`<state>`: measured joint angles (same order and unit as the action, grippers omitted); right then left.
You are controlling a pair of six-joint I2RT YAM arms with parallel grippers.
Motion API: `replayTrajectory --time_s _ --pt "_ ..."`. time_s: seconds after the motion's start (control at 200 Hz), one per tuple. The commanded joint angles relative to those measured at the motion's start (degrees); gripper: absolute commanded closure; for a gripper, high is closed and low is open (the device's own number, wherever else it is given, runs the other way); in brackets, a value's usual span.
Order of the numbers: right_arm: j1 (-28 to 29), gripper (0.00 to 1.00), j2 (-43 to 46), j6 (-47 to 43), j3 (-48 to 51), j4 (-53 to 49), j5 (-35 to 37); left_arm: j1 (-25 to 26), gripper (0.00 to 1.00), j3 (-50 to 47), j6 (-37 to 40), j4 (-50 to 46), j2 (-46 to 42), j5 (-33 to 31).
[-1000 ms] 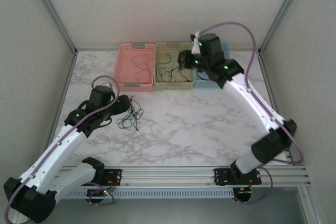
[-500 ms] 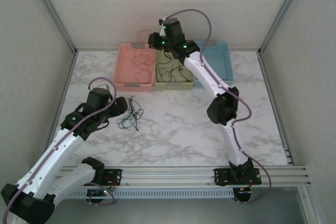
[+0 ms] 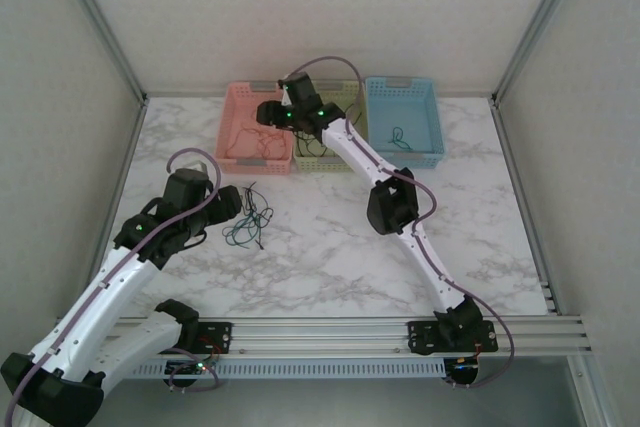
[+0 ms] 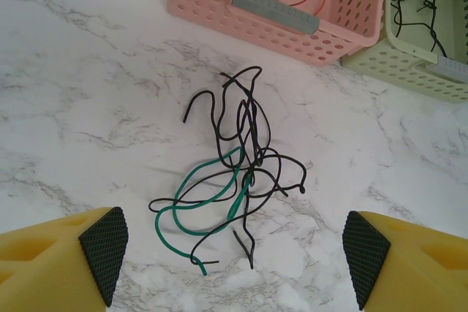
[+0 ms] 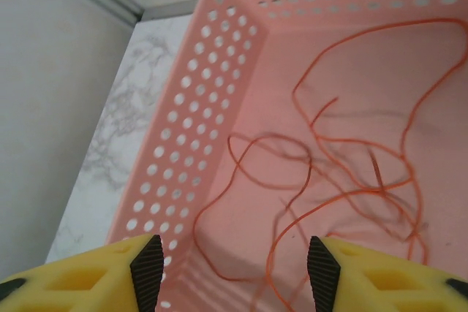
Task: Untangle the cables
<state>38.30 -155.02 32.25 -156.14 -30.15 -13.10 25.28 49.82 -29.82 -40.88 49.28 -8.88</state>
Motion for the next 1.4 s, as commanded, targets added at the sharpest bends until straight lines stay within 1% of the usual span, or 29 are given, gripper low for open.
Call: replayTrajectory --time_s 0.0,0.14,0.195,0.235,0.295,0.435,0.551,0.661,0.756,0.876,0.961,1.121,1.176,1.246,1.321,1.366,1.391 --pt "0.7 0.42 4.6 -5.1 -2.3 -3.9 1.4 -0.1 0.2 0.9 -0.8 -0.6 0.0 0.0" --pt "0.7 0.46 10.4 -7.4 1.1 -7.6 1.1 -0.1 0.2 -0.6 -1.5 1.2 1.2 1.3" --pt "0.8 0.48 14.2 -8.1 4.2 -8.7 1.1 -0.1 0.2 -1.3 -1.8 1.9 2.1 2.2" --pt "0.8 0.49 17.7 -8.5 8.3 -8.9 1.1 -0.1 0.2 -1.9 -2.1 2.6 2.5 2.8" --pt "0.9 0.51 24.4 -8.8 17.3 -7.3 1.1 -0.1 0.2 -3.1 -2.6 3.5 2.6 3.5" --pt "1.2 0.52 43.9 -8.4 46.4 3.8 1.9 -0.1 0.19 -6.0 -3.4 5.8 2.9 4.4" --pt "1.5 0.53 56.7 -6.4 65.7 8.5 3.1 -0.1 0.19 -8.8 -4.4 9.0 4.6 5.9" --pt "1.8 0.53 67.7 -4.4 80.7 11.8 4.3 -0.1 0.18 -10.2 -4.6 11.8 7.9 7.3" --pt "1.9 0.53 75.1 -3.0 89.6 11.7 5.8 -0.1 0.18 -10.8 -4.3 13.8 11.4 8.1" --pt "1.9 0.53 82.6 -2.6 96.0 9.9 7.4 0.0 0.16 -11.1 -4.1 16.7 15.8 8.9" --pt "1.9 0.53 86.0 -2.4 98.8 8.9 8.7 0.1 0.17 -10.5 -3.9 18.1 19.6 9.1" --pt "1.9 0.53 87.4 -2.5 100.3 7.5 9.6 2.2 0.21 -8.3 -2.9 18.4 26.5 5.8" --pt "1.9 0.53 87.5 -2.7 100.2 7.1 10.0 2.7 0.23 -7.6 -2.7 18.6 29.4 5.5" --pt "1.9 0.53 87.5 -3.0 99.8 6.8 10.2 3.6 0.28 -6.8 -2.5 18.7 32.4 4.8" --pt "1.9 0.53 87.8 -3.4 99.3 6.3 10.7 4.4 0.37 -6.8 -2.7 19.1 33.3 4.6" --pt "1.9 0.53 87.8 -3.6 99.1 5.9 11.0 4.7 0.45 -6.9 -2.8 19.2 33.0 4.6" --pt "1.9 0.53 87.9 -3.6 99.1 5.7 11.1 4.8 0.52 -6.9 -2.8 19.1 32.7 4.4"
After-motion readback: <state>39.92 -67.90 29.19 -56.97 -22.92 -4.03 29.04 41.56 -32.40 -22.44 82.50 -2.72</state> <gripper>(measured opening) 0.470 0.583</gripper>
